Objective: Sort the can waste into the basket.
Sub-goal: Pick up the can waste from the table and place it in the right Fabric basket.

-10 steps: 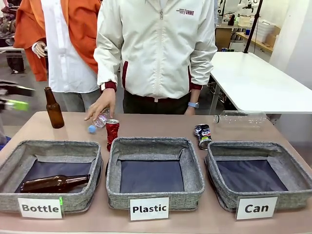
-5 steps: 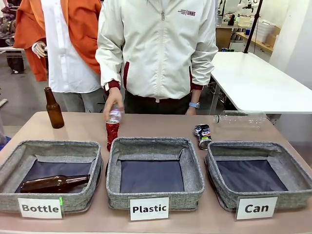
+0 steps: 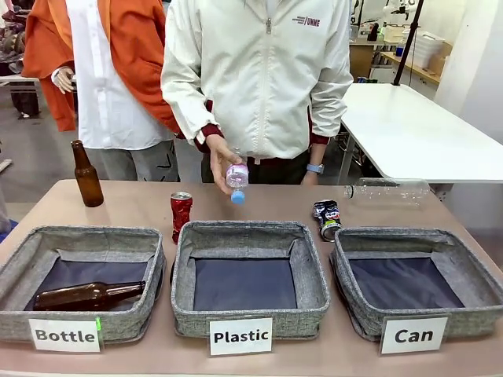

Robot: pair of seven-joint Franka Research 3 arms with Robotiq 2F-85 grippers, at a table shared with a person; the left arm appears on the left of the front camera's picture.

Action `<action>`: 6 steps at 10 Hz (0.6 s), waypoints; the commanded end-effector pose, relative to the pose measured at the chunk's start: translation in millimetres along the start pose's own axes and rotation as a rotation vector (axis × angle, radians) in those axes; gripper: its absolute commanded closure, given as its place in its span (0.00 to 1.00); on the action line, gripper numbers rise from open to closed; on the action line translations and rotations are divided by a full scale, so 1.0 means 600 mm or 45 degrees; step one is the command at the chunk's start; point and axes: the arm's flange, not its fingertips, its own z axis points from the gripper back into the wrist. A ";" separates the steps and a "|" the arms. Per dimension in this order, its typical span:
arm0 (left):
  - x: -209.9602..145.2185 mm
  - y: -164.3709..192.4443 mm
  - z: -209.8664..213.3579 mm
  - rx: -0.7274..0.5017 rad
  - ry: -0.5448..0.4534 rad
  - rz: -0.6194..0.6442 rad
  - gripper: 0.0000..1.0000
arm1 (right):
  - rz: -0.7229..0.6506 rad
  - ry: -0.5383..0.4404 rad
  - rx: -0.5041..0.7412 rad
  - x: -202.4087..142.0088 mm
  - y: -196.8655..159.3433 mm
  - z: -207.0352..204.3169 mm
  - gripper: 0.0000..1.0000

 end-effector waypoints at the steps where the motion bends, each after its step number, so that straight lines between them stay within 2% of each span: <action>1: 0.031 -0.002 -0.078 -0.010 0.058 -0.001 0.00 | 0.034 -0.018 0.035 0.003 0.002 -0.002 0.00; 3: 0.043 -0.026 -0.193 -0.029 0.188 0.000 0.00 | 0.034 -0.018 0.035 0.003 0.002 -0.002 0.00; 6: 0.055 -0.043 -0.346 -0.174 0.388 -0.086 0.00 | 0.034 -0.018 0.035 0.003 0.002 -0.002 0.00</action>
